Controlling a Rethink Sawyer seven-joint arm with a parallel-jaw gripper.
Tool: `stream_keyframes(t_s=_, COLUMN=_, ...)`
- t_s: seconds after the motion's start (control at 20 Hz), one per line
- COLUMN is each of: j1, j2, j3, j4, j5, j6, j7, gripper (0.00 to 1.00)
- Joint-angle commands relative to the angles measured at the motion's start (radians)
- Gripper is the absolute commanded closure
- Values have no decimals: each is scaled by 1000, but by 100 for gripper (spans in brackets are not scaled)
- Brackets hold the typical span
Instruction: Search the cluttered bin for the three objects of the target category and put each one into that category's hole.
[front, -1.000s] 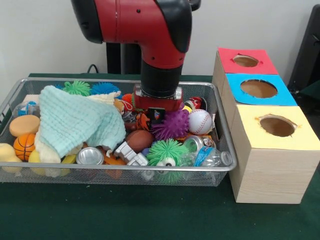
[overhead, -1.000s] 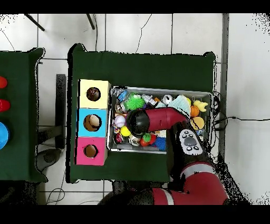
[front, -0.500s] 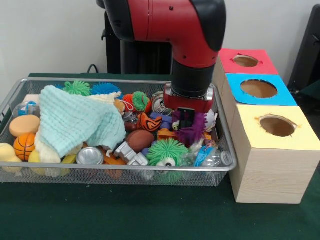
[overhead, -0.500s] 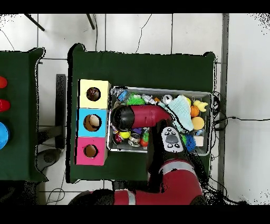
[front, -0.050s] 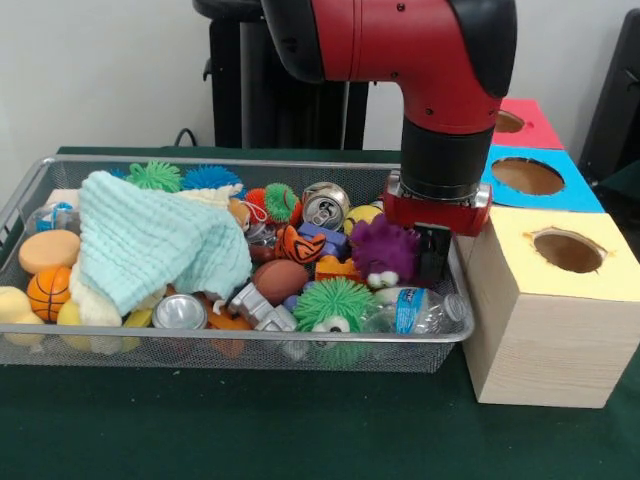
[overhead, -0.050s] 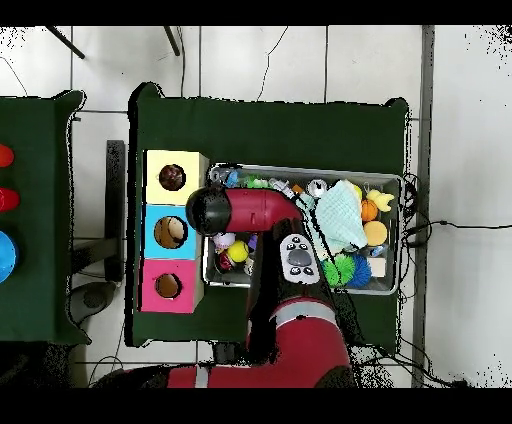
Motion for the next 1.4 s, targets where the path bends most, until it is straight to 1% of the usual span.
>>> stream_keyframes(t_s=0.05, j1=5, j2=-6, j3=-6, j4=130, j5=35, j6=-24, j7=186, gripper=100)
stream_keyframes(t_s=0.1, j1=-9, j2=-18, j3=-8, j4=155, j5=24, j6=-32, j7=167, gripper=100)
stream_keyframes(t_s=0.3, j1=-74, j2=-121, j3=-23, j4=267, j5=-24, j6=-2, j7=68, gripper=100)
stream_keyframes(t_s=0.45, j1=-134, j2=-184, j3=-38, j4=317, j5=-77, j6=32, j7=-26, gripper=100)
stream_keyframes(t_s=0.6, j1=-196, j2=-226, j3=-50, j4=333, j5=-143, j6=63, j7=-121, gripper=100)
stream_keyframes(t_s=0.8, j1=-263, j2=-252, j3=-49, j4=315, j5=-234, j6=92, j7=-197, gripper=100)
stream_keyframes(t_s=0.95, j1=-302, j2=-236, j3=-27, j4=292, j5=-298, j6=79, j7=-203, gripper=100)
stream_keyframes(t_s=1.1, j1=-306, j2=-198, j3=-5, j4=278, j5=-332, j6=49, j7=-153, gripper=100)
stream_keyframes(t_s=1.15, j1=-294, j2=-183, j3=-2, j4=277, j5=-338, j6=37, j7=-122, gripper=100)
stream_keyframes(t_s=1.3, j1=-248, j2=-112, j3=0, j4=240, j5=-343, j6=-14, j7=-23, gripper=100)
stream_keyframes(t_s=1.4, j1=-213, j2=-80, j3=-9, j4=219, j5=-340, j6=-34, j7=30, gripper=100)
